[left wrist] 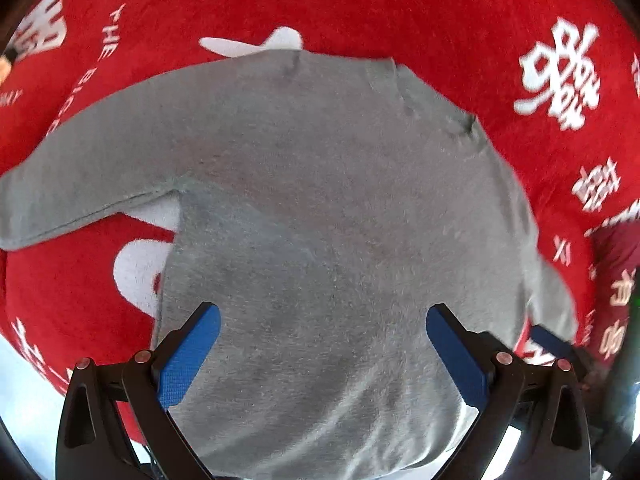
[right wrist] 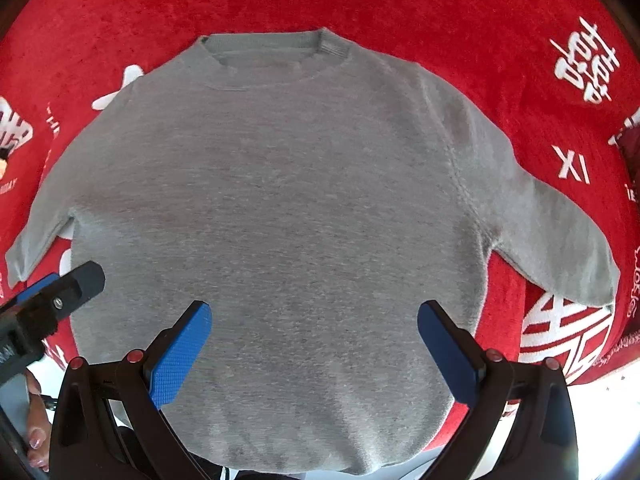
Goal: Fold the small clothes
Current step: 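Move the left gripper to the sweater sleeve and close on its cuff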
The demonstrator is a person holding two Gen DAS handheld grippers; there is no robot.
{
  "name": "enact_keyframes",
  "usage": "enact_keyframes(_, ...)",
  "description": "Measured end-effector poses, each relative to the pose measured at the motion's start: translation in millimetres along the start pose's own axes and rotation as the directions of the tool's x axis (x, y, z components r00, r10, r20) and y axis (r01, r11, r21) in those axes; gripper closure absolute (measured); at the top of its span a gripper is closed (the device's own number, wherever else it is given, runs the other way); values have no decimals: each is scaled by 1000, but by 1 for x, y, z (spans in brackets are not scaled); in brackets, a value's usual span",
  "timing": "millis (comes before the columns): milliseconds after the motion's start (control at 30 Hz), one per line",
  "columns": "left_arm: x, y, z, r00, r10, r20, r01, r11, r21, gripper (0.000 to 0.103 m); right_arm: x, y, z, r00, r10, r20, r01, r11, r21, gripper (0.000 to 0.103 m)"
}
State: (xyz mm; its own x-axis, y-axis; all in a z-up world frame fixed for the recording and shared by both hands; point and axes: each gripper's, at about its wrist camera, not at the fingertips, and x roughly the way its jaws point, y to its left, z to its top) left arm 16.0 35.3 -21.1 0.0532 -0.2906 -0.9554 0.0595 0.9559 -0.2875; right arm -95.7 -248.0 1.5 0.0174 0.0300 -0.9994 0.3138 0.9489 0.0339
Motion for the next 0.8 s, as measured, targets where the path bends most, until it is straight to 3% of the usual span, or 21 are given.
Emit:
enact_keyframes(167,-13,44,10,998,-18,64,23,996,-85,0,-1,27,4,1000,17,15,-16,999,-44,0)
enact_keyframes(400,-29,160,14,987,35,158,14,955,-297,0,12,81,5,1000,25,9,-23,991,-134,0)
enact_keyframes(500,-37,224,9,975,27,222,69,907,-416,0,16,107,7,999,35,19,-31,984,-174,0)
enact_keyframes(667,-45,318,-7,951,79,300,118,802,-586,0,29,146,9,999,44,-11,-45,971,-234,0)
enact_keyframes(733,-39,352,-14,949,58,311,162,755,-635,0,33,160,8,999,49,-20,-52,966,-251,0)
enact_keyframes(800,-32,369,-18,946,25,322,203,730,-653,0,36,170,7,998,51,-36,-59,962,-265,0)
